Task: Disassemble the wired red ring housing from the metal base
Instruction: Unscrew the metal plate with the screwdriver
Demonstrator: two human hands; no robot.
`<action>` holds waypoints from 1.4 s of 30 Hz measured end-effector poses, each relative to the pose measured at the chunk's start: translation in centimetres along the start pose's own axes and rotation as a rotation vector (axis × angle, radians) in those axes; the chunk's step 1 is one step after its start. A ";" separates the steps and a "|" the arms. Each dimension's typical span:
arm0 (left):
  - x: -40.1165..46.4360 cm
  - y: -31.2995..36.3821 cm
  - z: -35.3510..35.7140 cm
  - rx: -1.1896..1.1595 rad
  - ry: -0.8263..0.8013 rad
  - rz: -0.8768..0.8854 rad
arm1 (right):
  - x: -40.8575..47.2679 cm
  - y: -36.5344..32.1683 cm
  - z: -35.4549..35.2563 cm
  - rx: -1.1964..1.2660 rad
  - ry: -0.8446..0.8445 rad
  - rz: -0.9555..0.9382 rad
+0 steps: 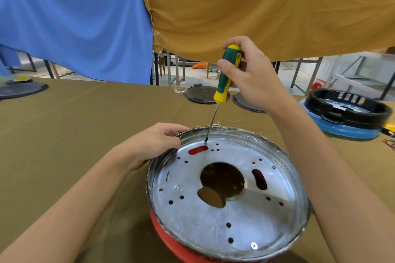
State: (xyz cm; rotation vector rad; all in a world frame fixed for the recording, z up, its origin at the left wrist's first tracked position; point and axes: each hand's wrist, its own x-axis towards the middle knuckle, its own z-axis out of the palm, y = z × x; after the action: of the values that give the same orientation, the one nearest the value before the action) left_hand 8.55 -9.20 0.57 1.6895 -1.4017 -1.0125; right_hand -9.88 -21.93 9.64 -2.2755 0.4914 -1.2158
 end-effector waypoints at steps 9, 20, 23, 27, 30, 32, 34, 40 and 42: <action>0.2 -0.2 0.7 -0.015 0.067 0.000 | 0.2 -0.7 -0.2 0.072 -0.140 0.069; 0.1 0.0 0.9 -0.004 0.089 0.013 | 0.5 0.6 0.7 -0.064 0.018 -0.026; 0.1 0.0 0.9 -0.005 0.097 0.007 | 0.5 0.4 0.8 0.001 -0.064 -0.015; 0.2 -0.1 1.0 0.002 0.100 0.000 | 0.2 0.5 1.5 -0.059 0.005 -0.037; 0.2 -0.1 1.0 0.011 0.108 0.011 | 0.1 0.8 1.4 -0.072 0.047 -0.041; 0.1 -0.1 1.0 0.016 0.109 0.014 | 0.1 0.9 1.3 -0.105 0.028 -0.042; 0.2 0.0 1.0 0.014 0.108 0.013 | 0.2 0.9 1.2 -0.125 0.004 -0.044; 0.3 -0.1 0.9 0.011 0.102 0.005 | 0.4 1.2 0.6 -0.056 -0.057 -0.018; 0.3 -0.3 0.9 0.004 0.102 0.007 | 0.4 1.3 0.4 -0.040 -0.074 -0.008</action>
State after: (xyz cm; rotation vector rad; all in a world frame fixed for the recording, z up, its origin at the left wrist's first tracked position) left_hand 7.93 -9.46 -0.08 1.7130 -1.3441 -0.9075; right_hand -9.45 -23.07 9.00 -2.3491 0.4833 -1.1305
